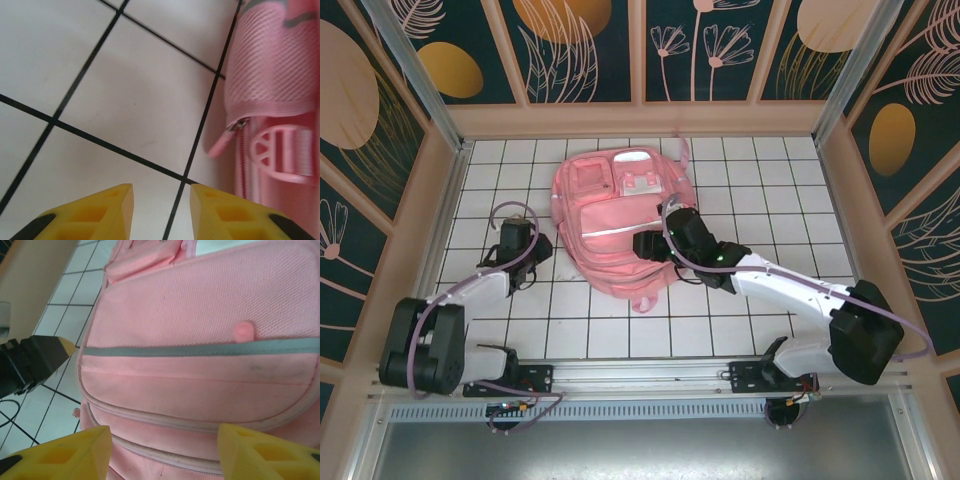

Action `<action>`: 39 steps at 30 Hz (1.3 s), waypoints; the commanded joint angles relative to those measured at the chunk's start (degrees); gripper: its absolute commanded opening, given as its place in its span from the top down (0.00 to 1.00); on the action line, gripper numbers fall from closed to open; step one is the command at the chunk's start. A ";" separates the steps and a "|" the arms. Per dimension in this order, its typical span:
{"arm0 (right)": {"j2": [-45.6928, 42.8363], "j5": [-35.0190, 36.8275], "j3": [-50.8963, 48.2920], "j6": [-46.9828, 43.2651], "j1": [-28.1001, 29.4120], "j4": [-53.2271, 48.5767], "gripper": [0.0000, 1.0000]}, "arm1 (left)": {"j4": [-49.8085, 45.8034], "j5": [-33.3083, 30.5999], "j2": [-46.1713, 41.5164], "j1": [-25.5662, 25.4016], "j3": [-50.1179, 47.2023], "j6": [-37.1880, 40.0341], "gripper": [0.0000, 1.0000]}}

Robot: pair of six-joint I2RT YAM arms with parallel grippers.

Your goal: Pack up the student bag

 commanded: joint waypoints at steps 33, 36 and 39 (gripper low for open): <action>2.79 -1.01 1.01 -1.03 0.52 1.77 0.40 | 22.58 22.32 21.14 0.27 8.10 4.59 0.61; 3.20 -0.95 0.95 -0.87 0.53 2.04 0.40 | 24.19 22.56 22.97 0.25 8.06 4.44 0.65; 3.57 -2.30 0.68 -0.47 0.60 2.40 0.40 | 24.87 22.45 23.41 0.31 8.49 4.59 0.86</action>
